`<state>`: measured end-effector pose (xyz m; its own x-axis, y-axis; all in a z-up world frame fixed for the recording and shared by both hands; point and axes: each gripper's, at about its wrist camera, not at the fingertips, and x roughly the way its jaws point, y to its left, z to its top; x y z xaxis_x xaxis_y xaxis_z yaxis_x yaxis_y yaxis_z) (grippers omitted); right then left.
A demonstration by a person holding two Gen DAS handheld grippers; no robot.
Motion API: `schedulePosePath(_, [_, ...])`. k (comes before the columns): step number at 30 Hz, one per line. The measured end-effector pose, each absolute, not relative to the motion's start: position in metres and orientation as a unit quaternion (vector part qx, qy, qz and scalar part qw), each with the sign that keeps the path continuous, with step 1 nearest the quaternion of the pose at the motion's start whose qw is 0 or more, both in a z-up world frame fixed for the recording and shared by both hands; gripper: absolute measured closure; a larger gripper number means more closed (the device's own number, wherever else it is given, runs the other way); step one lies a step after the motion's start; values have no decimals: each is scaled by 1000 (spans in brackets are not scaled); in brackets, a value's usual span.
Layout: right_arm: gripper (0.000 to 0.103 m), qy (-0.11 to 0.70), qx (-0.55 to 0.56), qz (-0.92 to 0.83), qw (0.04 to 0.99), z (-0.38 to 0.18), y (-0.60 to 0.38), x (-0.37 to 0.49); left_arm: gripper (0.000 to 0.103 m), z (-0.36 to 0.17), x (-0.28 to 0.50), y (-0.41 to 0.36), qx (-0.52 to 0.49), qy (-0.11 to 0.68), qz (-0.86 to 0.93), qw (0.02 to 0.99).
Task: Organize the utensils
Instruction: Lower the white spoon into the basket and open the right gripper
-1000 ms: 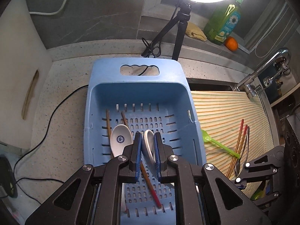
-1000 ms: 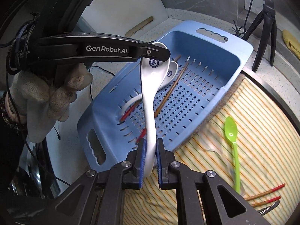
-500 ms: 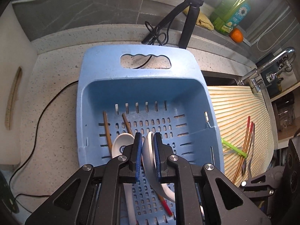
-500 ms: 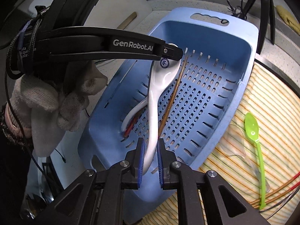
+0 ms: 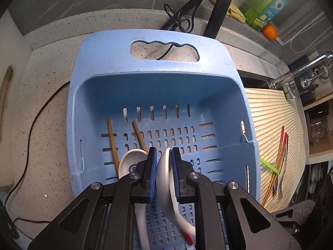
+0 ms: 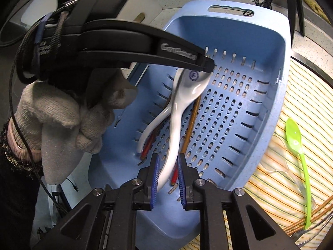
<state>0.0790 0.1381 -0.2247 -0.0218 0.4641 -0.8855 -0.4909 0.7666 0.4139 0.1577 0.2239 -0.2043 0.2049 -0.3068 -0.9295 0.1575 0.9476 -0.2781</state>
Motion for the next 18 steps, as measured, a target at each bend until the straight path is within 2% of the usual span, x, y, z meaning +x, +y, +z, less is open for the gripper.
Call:
schedulePosePath(8, [80, 621, -7, 364, 694, -223, 139, 66, 89, -202, 160, 223, -69, 613, -145, 773])
schedulePosePath(18, [80, 597, -12, 387, 702, -208, 129, 44, 89, -191, 158, 217, -64, 603, -136, 783])
